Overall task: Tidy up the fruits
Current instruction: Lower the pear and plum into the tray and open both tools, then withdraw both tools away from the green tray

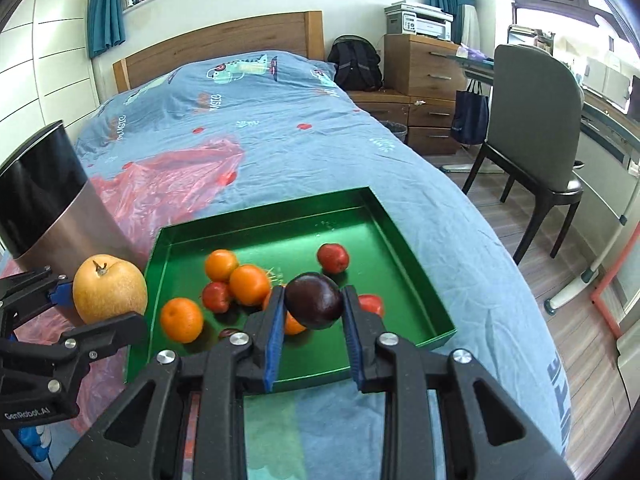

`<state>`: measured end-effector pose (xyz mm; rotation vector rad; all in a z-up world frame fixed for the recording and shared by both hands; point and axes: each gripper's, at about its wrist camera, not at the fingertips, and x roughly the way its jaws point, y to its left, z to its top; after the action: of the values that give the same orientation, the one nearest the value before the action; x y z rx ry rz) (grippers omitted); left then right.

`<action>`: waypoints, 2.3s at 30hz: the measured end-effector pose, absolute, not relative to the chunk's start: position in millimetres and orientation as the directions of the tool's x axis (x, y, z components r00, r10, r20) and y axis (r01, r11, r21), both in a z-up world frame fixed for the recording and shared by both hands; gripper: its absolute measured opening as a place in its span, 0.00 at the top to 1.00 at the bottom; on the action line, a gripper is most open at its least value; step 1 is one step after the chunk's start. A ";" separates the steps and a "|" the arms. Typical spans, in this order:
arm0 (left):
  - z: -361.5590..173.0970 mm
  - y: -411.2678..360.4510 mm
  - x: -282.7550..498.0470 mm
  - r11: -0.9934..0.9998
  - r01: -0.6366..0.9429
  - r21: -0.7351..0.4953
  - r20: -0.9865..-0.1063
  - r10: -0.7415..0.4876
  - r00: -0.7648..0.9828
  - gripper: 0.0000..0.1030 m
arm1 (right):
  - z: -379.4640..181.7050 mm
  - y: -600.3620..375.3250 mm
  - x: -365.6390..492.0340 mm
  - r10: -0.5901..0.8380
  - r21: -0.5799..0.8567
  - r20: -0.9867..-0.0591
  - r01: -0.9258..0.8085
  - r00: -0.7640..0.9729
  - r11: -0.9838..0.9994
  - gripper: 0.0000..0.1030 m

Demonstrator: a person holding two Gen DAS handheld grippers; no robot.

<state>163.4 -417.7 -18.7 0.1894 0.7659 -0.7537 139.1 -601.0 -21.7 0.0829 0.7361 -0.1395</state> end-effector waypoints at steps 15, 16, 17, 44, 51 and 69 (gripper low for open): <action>-68.8 -494.7 257.0 0.797 0.598 -0.088 -0.778 -0.430 0.459 0.55 | -68.7 -654.6 209.8 -0.112 0.012 -0.734 0.178 0.670 0.984 0.52; -73.3 -497.3 261.4 0.803 0.590 -0.087 -0.787 -0.418 0.453 0.55 | -72.6 -655.6 213.4 -0.114 0.007 -0.741 0.177 0.661 0.984 0.52; -77.3 -500.6 266.3 0.806 0.585 -0.088 -0.796 -0.410 0.446 0.55 | -76.2 -656.4 216.4 -0.115 0.003 -0.748 0.176 0.653 0.984 0.52; -93.0 -520.4 277.1 0.802 0.595 -0.058 -0.839 -0.362 0.407 0.54 | -104.7 -657.3 230.9 -0.123 -0.026 -0.810 0.175 0.573 0.984 0.40; -67.7 -511.1 271.3 0.803 0.593 -0.053 -0.812 -0.381 0.443 0.45 | -86.9 -654.9 221.4 -0.140 -0.034 -0.799 0.189 0.585 0.981 0.09; -0.4 -403.0 163.4 0.764 0.626 -0.154 -0.704 -0.530 0.474 0.39 | -25.6 -605.4 122.2 -0.211 -0.073 -0.761 0.241 0.614 0.968 0.00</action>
<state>163.4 -403.0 -0.4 0.1313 0.8118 -0.7096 122.2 -605.4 -25.6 0.0375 0.8721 -0.2606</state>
